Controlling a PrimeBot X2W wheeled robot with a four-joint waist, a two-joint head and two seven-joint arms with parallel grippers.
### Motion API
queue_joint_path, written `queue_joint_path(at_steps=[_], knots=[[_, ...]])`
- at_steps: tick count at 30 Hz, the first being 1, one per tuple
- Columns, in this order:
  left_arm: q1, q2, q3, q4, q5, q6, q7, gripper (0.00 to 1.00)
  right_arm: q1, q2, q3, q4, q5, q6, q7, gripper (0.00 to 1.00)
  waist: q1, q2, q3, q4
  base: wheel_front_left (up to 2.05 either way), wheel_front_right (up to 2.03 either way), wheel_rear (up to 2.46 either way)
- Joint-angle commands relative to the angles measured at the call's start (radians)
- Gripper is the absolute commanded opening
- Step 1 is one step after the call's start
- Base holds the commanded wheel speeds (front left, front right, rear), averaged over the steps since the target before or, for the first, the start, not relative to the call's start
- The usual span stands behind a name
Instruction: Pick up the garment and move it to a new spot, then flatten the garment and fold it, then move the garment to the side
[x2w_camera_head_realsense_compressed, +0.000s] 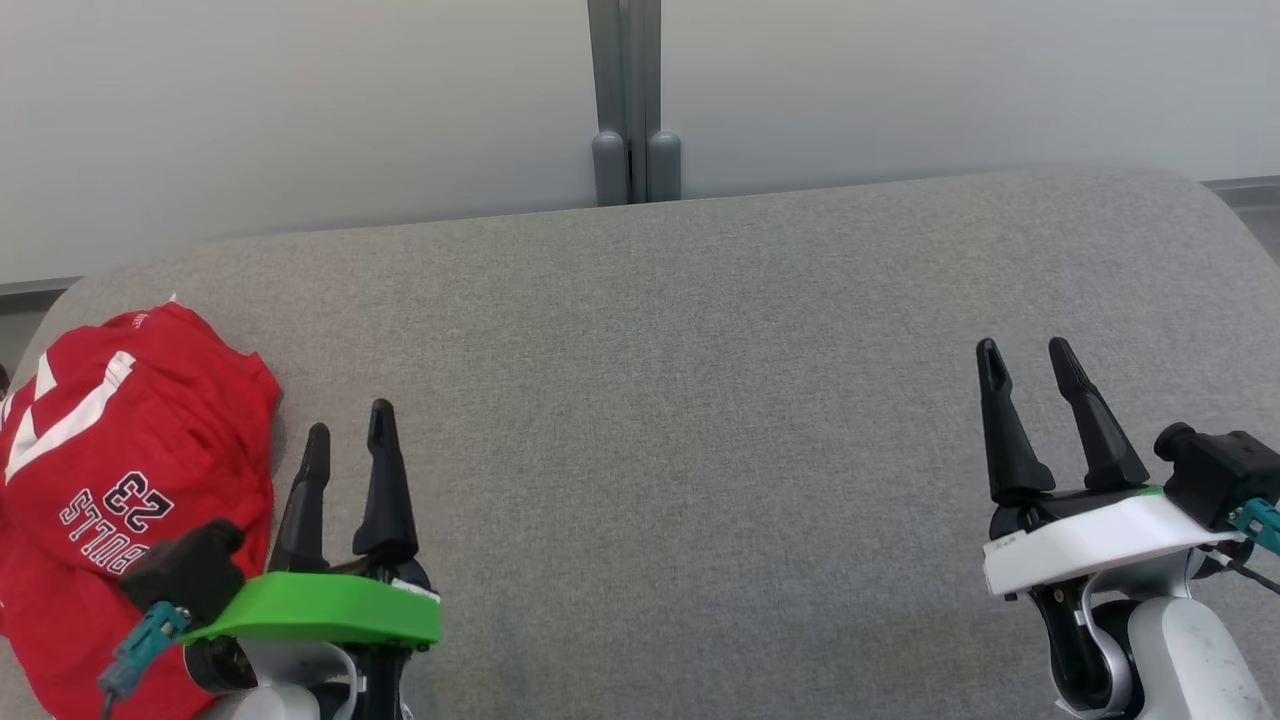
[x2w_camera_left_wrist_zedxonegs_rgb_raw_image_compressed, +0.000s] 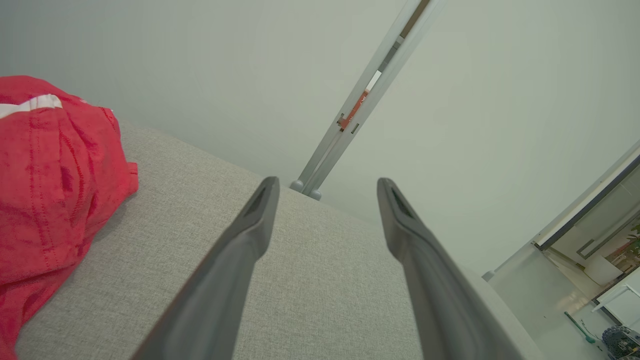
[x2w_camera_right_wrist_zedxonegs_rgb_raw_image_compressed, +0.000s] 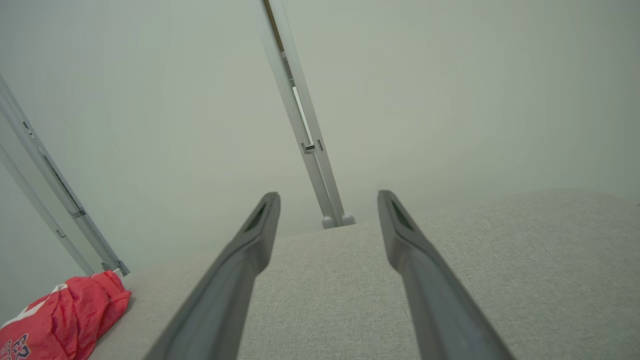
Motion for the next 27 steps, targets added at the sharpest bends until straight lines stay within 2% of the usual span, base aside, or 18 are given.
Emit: queue_joint_path(at_steps=[1,8,15,27], knots=[[0.002,0.007,-0.014,-0.01,0.05,0.01,-0.01,1.0,-0.009,-0.006,0.004,-0.019,-0.043,0.002,-0.014,1.0,0.0,0.0,-0.001,0.0,0.0,0.0,0.0],[0.007,0.024,-0.091,0.03,0.197,0.057,-0.03,1.0,0.005,0.002,0.012,0.001,-0.151,0.002,-0.033,1.0,0.0,0.0,-0.006,-0.003,0.0,0.0,0.0],[0.0,0.048,-0.144,0.06,0.271,0.13,-0.048,1.0,0.015,0.009,0.012,0.015,-0.237,0.003,-0.052,1.0,0.0,0.0,-0.007,-0.004,0.0,0.0,0.0],[-0.026,0.082,-0.245,0.093,0.386,0.218,-0.076,1.0,0.019,0.013,0.032,0.026,-0.38,0.003,-0.08,1.0,0.0,0.0,-0.006,-0.006,0.0,0.0,0.0]])
